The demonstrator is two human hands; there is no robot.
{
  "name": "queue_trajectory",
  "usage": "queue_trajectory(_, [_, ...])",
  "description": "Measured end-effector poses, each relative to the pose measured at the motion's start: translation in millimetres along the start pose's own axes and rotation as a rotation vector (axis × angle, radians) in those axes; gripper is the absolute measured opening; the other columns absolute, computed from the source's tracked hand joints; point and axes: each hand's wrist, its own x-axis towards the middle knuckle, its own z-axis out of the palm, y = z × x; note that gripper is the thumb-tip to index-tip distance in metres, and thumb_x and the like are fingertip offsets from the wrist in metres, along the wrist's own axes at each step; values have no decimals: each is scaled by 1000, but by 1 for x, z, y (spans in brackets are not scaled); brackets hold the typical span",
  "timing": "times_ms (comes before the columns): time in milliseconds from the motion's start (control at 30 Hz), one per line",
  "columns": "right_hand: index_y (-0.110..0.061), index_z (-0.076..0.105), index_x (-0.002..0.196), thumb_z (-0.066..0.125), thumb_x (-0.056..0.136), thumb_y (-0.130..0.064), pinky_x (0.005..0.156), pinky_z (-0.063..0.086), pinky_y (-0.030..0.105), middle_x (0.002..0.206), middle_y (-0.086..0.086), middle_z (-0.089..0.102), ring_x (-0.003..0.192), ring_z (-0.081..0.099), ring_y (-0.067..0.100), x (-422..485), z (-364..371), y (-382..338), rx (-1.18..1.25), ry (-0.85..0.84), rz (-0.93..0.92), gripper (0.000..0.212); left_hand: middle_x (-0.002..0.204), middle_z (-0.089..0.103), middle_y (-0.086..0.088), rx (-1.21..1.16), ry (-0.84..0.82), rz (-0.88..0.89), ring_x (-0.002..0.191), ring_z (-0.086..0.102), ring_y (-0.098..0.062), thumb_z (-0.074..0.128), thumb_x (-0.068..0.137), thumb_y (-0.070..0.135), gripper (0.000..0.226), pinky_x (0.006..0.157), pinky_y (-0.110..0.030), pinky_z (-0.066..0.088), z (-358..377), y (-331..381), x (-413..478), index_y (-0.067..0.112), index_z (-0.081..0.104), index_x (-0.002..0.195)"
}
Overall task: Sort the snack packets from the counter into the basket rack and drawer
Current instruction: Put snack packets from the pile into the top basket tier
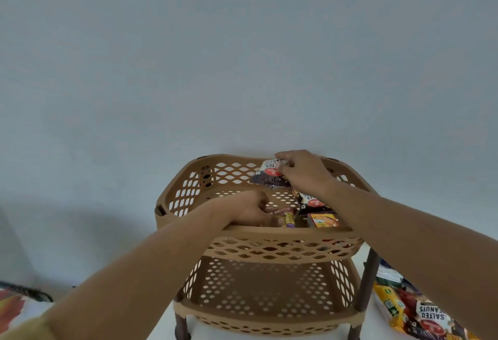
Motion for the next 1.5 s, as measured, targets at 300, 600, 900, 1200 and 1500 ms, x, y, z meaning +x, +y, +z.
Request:
queue_trajectory(300, [-19, 56, 136, 51, 99, -30, 108, 36, 38, 144, 5, 53, 132, 46, 23, 15, 28, 25, -320, -262, 57, 39, 140, 53, 2, 59, -23, 52, 126, 49, -18, 67, 88, 38, 58, 108, -39, 39, 0, -2, 2, 29, 49, 141])
queue_trajectory(600, [-32, 48, 142, 61, 89, -4, 110, 36, 41, 151, 4, 44, 139, 38, 25, 12, 31, 25, -516, -298, 4, 61, 143, 51, 4, 84, -33, 52, 129, 48, -18, 68, 87, 38, 60, 110, -41, 37, 3, -5, 6, 30, 47, 143])
queue_trajectory(900, [-31, 50, 141, 54, 96, -20, 104, 40, 38, 144, 2, 48, 130, 45, 23, 10, 36, 19, -551, -400, 5, 46, 136, 58, 3, 44, 63, 47, 122, 53, -17, 75, 82, 35, 62, 104, -34, 43, 3, -4, 5, 24, 53, 138])
queue_trajectory(1200, [-29, 49, 137, 58, 92, -46, 106, 39, 42, 139, 1, 48, 126, 45, 22, 9, 35, 15, -448, -433, -49, 49, 147, 43, -6, 211, -27, -22, 131, 43, -26, 69, 87, 38, 72, 108, -40, 37, 3, -2, 8, 22, 36, 148])
queue_trajectory(1500, [-39, 17, 153, 67, 78, -53, 115, 27, 49, 161, 1, 18, 144, 24, 28, 10, 35, 23, -401, -721, 135, 91, 150, 41, -8, 168, -114, -108, 133, 43, -25, 63, 91, 37, 77, 105, -37, 36, 4, 3, 6, 24, 20, 154])
